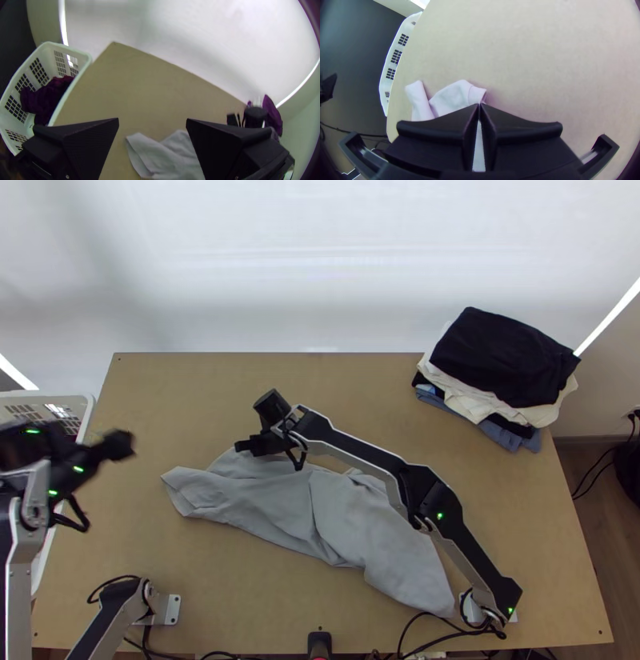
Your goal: Fold the t-shirt
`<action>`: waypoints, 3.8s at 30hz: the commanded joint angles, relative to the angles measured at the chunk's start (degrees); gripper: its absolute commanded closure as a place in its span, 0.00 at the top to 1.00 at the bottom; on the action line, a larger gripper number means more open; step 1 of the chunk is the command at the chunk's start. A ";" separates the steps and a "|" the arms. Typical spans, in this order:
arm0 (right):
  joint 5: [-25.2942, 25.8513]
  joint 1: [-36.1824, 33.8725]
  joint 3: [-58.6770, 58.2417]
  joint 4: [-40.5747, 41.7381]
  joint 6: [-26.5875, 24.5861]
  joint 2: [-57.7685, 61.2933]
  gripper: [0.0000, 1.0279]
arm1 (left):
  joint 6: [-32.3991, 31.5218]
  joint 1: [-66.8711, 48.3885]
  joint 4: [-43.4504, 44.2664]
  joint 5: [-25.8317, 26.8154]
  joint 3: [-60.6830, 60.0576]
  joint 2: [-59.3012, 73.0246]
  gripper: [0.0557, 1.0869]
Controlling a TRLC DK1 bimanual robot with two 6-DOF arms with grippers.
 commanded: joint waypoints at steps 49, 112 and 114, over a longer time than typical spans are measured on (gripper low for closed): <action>11.16 -19.18 -6.68 21.41 -6.76 -12.58 0.03 | -15.14 -51.80 15.19 5.00 -10.68 29.78 0.95; 12.04 -18.04 -16.08 24.05 -8.52 -18.47 0.03 | -21.03 -45.30 20.64 5.00 0.74 50.61 0.57; 12.22 -17.78 -16.17 24.05 -8.52 -18.47 0.03 | -21.03 -45.30 20.64 4.74 0.74 50.79 0.57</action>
